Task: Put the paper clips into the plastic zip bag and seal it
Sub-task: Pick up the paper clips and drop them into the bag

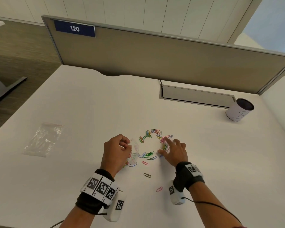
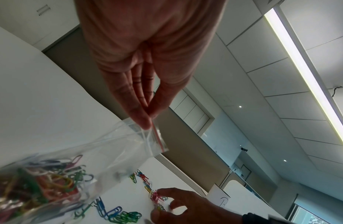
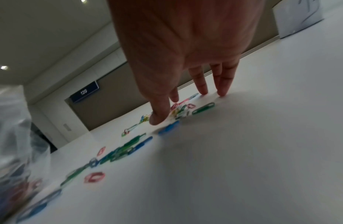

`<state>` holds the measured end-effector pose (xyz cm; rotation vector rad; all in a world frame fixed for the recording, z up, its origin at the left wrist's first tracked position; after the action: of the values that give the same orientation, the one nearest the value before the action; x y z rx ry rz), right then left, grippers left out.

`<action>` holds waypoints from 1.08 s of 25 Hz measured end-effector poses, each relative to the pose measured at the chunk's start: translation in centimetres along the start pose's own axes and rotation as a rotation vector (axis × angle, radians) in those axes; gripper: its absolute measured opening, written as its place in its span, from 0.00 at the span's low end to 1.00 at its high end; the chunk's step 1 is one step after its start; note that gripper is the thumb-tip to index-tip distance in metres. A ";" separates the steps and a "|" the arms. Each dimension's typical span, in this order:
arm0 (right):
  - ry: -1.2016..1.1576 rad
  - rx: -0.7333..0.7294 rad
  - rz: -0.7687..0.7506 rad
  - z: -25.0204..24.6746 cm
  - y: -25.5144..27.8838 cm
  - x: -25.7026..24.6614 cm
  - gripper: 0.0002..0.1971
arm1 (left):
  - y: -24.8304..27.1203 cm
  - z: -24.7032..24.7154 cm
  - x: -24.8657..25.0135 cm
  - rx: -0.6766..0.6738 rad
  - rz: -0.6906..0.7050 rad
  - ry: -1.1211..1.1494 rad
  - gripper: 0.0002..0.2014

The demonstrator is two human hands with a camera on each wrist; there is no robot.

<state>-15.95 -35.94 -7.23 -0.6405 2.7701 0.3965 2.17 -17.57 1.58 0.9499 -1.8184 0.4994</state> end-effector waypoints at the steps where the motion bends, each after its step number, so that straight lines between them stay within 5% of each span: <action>1: 0.018 -0.001 -0.032 0.5 0.1 -0.5 0.31 | 0.0 0.0 0.0 -0.001 0.000 -0.002 0.03; 9: -0.064 0.106 -0.188 1.0 0.3 -2.3 0.12 | 0.0 -0.2 -0.2 0.000 -0.014 0.001 0.03; 20: 0.213 0.069 -0.323 1.3 0.4 -3.6 0.13 | 0.2 -0.5 0.0 -0.004 -0.009 -0.016 0.04; 24: 0.122 0.101 -0.286 0.5 0.3 -3.1 0.08 | 0.4 -0.4 0.0 -0.010 -0.007 -0.018 0.04; 27: -0.163 0.198 -0.117 -0.8 -0.4 -1.0 0.11 | 0.4 -0.4 0.0 -0.011 -0.006 -0.022 0.03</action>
<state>-15.06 -36.15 -6.26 -0.6837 2.5609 0.1400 2.07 -17.00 1.79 0.9562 -1.8357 0.4766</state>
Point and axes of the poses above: each hand's wrist, its own y-axis away from the middle knuckle, its own z-axis out of the palm, x = y × z, the point moved 6 cm from there along -y, towards the middle knuckle, and after that the axes turned 6 degrees about x, right-handed, at the moved point
